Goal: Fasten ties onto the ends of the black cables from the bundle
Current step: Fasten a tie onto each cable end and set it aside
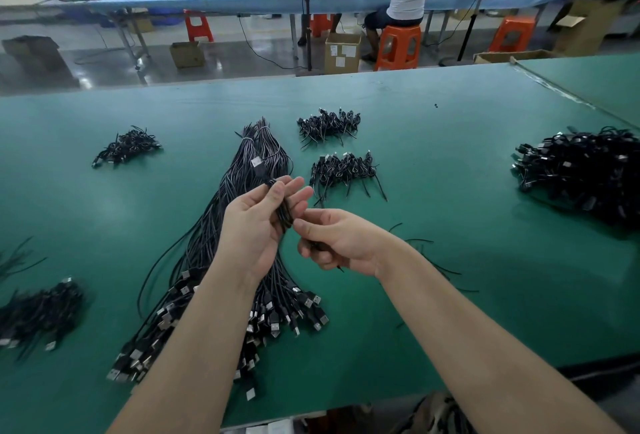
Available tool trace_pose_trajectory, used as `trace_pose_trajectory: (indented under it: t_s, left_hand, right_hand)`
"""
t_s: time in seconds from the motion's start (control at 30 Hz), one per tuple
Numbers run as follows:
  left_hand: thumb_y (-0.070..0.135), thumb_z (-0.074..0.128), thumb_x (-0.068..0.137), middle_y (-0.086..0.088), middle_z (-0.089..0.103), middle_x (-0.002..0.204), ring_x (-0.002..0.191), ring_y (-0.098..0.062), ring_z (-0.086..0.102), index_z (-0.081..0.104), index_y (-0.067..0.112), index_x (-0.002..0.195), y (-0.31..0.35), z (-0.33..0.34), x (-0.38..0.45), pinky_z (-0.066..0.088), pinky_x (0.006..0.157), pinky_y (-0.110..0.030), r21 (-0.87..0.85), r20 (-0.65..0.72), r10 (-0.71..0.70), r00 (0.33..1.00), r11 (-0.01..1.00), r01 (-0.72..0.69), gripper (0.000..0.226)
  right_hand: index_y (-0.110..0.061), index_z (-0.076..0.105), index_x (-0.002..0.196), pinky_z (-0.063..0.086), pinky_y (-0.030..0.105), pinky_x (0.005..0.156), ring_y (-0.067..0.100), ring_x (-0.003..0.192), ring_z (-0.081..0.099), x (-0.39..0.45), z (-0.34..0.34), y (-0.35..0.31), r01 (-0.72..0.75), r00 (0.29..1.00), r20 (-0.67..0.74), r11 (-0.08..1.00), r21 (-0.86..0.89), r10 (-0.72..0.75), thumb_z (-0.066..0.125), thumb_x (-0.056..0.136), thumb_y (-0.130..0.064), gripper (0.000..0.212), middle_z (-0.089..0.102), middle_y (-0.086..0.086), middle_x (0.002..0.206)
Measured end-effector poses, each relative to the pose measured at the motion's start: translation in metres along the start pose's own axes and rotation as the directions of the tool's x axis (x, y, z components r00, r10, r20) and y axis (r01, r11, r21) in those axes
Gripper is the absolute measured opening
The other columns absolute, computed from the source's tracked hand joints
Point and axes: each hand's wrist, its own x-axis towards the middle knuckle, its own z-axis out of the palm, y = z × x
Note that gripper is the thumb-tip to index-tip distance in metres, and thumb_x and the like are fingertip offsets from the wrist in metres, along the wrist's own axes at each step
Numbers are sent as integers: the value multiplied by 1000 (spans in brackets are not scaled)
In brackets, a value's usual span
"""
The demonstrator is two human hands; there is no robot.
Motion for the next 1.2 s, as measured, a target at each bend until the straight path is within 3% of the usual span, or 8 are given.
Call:
trace_pose_trajectory:
  t_s: [0.17,0.33,0.47,0.6,0.83,0.93,1.07,1.2]
  left_hand:
    - [3,53,100,-18,76,106,95,-28,75,62,-6,114,-2,-4,-1,59,71,-24,69,45,1,999,998,-4,19]
    - [4,51,102,-19,76,103,84,-25,75,67,-2,110,-9,-1,-6,59,67,-26,157,92,-32,995,987,17,19]
    - [4,49,101,-19,75,100,83,-26,74,68,0,109,-18,2,-11,61,67,-31,136,126,-54,991,990,37,21]
    - [4,47,101,-18,74,98,89,-26,73,67,-2,109,-22,4,-12,60,76,-32,80,135,-80,988,994,70,22]
    - [14,58,92,-22,73,97,91,-28,73,70,1,97,-25,5,-13,60,74,-30,93,137,-88,987,993,75,19]
    - [18,62,86,-20,75,95,90,-26,74,79,9,85,-26,4,-13,61,74,-30,145,150,-101,984,986,79,19]
    - [19,62,86,-20,74,97,88,-28,72,79,8,84,-25,1,-14,61,71,-33,188,187,-163,969,974,128,21]
    - [16,60,89,-19,75,102,96,-23,73,75,0,88,-20,-5,-13,58,79,-27,244,192,-222,956,954,172,22]
  right_hand:
    - [-21,62,102,29,20,45,7,44,41,-2,-3,1,-9,1000,-26,998,-61,8,57,103,-23,6,62,1,67]
    - [-12,60,104,44,25,54,16,74,64,-5,-6,-1,-12,999,53,1000,-25,13,65,97,-11,9,66,5,95]
    - [-15,58,80,37,22,51,7,57,49,0,-4,-1,68,990,-111,986,-151,-85,75,89,-8,20,48,-4,62]
    - [-17,58,74,30,22,47,8,51,34,3,-6,3,91,969,-203,967,-239,-141,74,87,-4,25,37,-5,59]
    - [-16,70,89,35,21,48,6,47,38,3,-9,9,101,946,-266,950,-297,-184,74,87,-7,10,46,-14,53]
    - [-21,71,113,38,20,52,6,54,41,4,-10,10,74,947,-282,957,-279,-156,74,86,-8,30,51,-13,58]
    - [-10,73,107,42,25,56,14,61,47,2,-10,11,76,951,-265,949,-305,-161,72,86,-5,21,56,5,72]
    - [-8,70,104,45,29,58,14,61,49,3,-14,15,43,941,-278,886,-461,-191,74,87,-13,18,58,2,73]
